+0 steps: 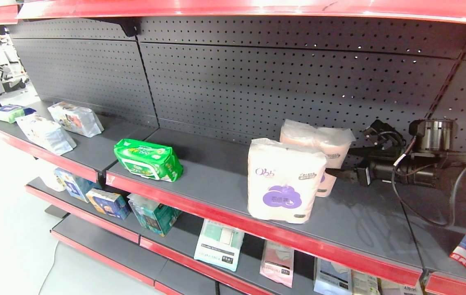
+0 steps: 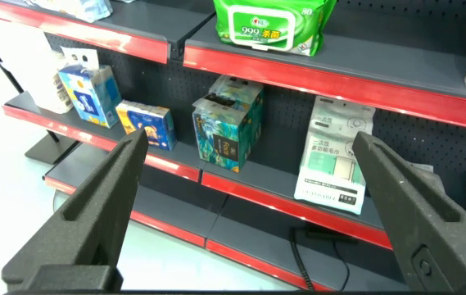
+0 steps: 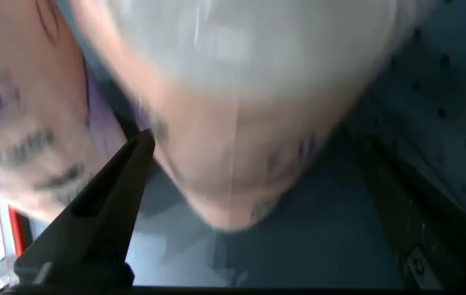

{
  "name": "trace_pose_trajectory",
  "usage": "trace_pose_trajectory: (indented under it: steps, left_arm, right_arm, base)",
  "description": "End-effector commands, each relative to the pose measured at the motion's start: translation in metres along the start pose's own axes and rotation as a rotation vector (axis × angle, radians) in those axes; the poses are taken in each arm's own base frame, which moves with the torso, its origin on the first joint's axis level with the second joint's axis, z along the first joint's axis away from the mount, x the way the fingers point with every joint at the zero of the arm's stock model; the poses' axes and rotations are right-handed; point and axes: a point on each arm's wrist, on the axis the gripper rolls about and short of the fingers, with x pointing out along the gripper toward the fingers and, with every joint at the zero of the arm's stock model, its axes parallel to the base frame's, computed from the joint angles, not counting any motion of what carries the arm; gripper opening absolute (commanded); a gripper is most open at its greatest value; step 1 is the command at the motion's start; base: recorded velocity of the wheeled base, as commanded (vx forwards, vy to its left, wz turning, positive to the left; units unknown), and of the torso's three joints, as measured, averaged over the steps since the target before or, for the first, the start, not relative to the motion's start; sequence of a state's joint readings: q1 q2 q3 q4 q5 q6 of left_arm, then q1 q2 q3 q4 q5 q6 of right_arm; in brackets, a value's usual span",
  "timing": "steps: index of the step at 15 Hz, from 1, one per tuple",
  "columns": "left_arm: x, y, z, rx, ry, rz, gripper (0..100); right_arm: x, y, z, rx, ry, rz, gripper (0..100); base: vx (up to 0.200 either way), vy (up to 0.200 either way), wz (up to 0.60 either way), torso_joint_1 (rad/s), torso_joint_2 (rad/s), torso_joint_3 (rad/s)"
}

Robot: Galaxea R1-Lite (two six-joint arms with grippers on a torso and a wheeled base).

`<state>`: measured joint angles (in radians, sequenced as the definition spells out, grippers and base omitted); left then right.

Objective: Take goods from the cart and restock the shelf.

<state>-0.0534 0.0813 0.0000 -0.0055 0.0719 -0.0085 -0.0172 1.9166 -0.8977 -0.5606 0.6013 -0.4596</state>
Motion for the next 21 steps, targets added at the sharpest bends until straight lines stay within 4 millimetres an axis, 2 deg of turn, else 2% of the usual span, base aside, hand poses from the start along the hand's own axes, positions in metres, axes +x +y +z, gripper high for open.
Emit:
trace_pose_trajectory:
  steps: [1,5,10,15,21]
  left_arm:
    - [0.0,0.0,0.0,-0.001,0.001,0.0,100]
    - [0.0,0.0,0.0,-0.001,0.001,0.0,100]
    - [0.0,0.0,0.0,-0.001,0.001,0.0,100]
    - [0.0,0.0,0.0,-0.001,0.001,0.0,100]
    - [0.0,0.0,0.0,-0.001,0.001,0.0,100]
  right_arm:
    - [-0.008,0.001,0.002,-0.002,-0.004,-0.011,100]
    - [-0.011,0.002,0.003,-0.002,-0.008,-0.016,100]
    - [-0.033,0.008,0.0,0.01,0.003,-0.038,100]
    - [-0.053,0.025,-0.005,0.023,0.01,-0.021,100]
    - [-0.072,0.042,0.002,-0.004,-0.023,0.001,100]
  base:
    - [0.0,0.0,0.0,0.0,0.0,0.0]
    - [0.0,0.0,0.0,0.0,0.0,0.0]
    - [0.0,0.0,0.0,0.0,0.0,0.0]
    - [0.0,0.0,0.0,0.0,0.0,0.0]
    - [0.0,0.0,0.0,0.0,0.0,0.0]
